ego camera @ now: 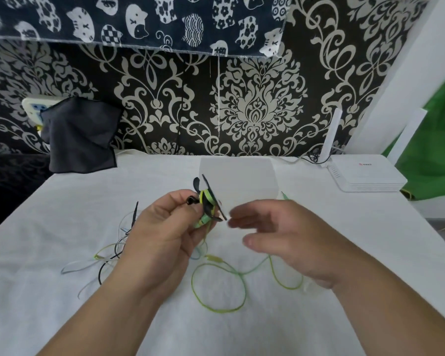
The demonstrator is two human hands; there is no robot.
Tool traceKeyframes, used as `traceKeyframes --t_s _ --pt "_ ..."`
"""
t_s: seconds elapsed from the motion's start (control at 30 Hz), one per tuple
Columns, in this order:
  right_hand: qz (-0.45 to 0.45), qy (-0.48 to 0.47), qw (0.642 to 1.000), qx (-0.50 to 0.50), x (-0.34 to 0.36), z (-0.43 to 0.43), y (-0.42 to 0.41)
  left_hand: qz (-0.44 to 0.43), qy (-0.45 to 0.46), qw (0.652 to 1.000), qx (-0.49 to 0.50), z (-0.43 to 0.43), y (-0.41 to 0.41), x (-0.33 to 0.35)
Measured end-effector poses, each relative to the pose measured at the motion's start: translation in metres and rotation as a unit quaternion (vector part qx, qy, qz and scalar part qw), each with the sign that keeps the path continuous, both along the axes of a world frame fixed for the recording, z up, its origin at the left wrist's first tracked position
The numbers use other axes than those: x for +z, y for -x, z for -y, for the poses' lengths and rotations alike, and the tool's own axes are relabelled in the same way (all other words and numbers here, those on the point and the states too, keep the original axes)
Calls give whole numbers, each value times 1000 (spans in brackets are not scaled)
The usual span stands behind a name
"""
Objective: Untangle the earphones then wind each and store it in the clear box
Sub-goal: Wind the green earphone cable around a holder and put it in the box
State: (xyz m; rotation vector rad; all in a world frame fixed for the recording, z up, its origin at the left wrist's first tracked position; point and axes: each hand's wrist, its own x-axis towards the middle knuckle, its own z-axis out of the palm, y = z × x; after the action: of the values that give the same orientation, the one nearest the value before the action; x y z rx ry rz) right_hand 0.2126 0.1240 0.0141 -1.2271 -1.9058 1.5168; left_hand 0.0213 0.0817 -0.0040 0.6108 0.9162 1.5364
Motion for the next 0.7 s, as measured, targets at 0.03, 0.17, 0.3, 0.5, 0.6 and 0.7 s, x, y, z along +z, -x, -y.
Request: traceKeyframes --t_s 0.03,0.17,0.3,0.5,0.6,0.7 --pt "-50 49 997 42 0 5 7 3 -5 1000 -1 0 -1 -1" --pt "-98 135 982 93 -5 16 21 -20 -15 1000 6 1 -1 -2" --pt "-58 123 989 59 2 15 17 -109 -15 992 57 3 1 1" --pt "-81 150 985 25 11 16 15 -273 -6 955 115 5 0 0" --pt "-56 145 986 54 12 15 11 -372 -10 920 119 8 -3 2" --pt "-74 112 986 103 16 15 9 -519 -48 847 108 11 -7 2"
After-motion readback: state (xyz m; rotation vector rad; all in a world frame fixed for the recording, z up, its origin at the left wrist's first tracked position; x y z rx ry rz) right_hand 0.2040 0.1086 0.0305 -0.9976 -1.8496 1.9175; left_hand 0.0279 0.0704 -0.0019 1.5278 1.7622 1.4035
